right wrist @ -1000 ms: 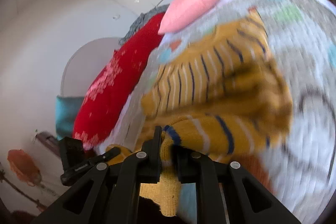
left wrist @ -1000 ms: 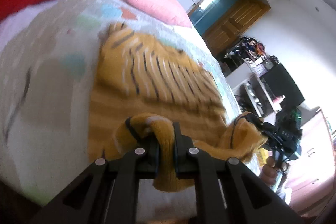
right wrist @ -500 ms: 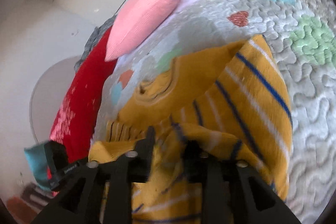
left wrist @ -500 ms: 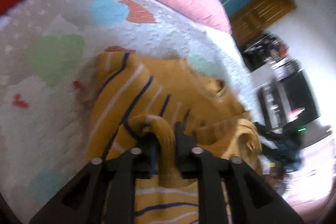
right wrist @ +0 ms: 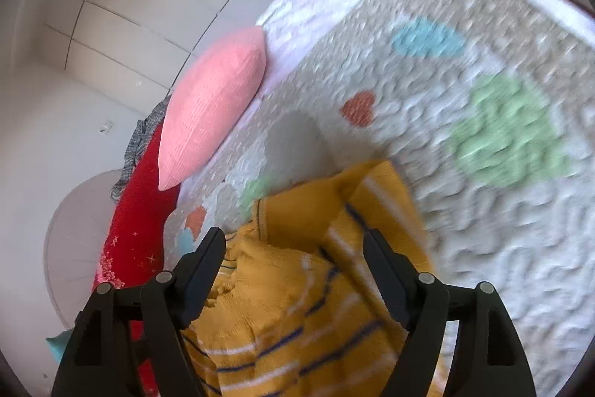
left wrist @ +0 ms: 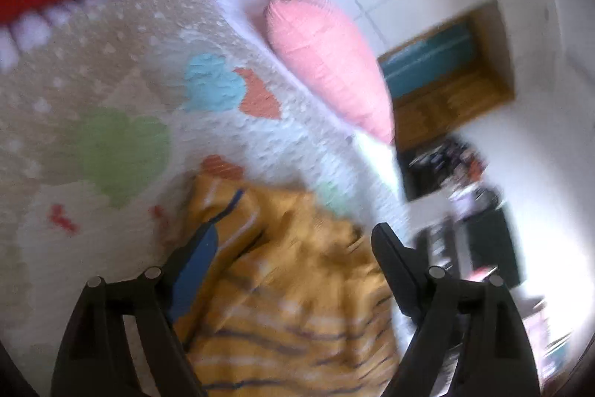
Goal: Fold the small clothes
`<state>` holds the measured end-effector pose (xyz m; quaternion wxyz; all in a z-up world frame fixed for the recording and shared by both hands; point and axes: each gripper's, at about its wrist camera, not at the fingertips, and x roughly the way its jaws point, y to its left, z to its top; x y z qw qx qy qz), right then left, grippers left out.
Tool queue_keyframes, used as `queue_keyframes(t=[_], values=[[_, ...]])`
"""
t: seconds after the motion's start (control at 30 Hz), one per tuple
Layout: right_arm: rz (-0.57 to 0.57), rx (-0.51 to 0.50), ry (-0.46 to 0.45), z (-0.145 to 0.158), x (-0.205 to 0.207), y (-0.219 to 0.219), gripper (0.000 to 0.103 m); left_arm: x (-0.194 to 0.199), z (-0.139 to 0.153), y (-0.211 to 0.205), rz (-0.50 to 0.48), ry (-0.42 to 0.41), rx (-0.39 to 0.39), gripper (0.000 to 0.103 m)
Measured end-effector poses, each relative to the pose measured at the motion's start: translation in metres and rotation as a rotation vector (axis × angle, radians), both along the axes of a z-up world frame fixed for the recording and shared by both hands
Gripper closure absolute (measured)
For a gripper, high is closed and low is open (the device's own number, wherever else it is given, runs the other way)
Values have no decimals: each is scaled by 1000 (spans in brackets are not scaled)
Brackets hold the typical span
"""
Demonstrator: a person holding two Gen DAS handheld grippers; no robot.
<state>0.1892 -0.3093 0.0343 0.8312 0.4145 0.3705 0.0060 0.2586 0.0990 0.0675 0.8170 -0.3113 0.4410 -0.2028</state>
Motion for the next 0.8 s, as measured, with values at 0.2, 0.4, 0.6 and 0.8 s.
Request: queue_keyframes(t=[0.2,0.4,0.6,0.8], values=[[159,-244,72,7,-62,12,21,-57,-9,-2,-122,-43,246,19],[266,-284,97,-16,-96,39,51,-96,-50,-5,-207,12,286,19],[252,-477,200,-17,-96,50,87,-93,-53,-10,-159,69,493,61],[193,-580,264,-20,-110,30,85,-109,-45,0,-115,24,576,59]])
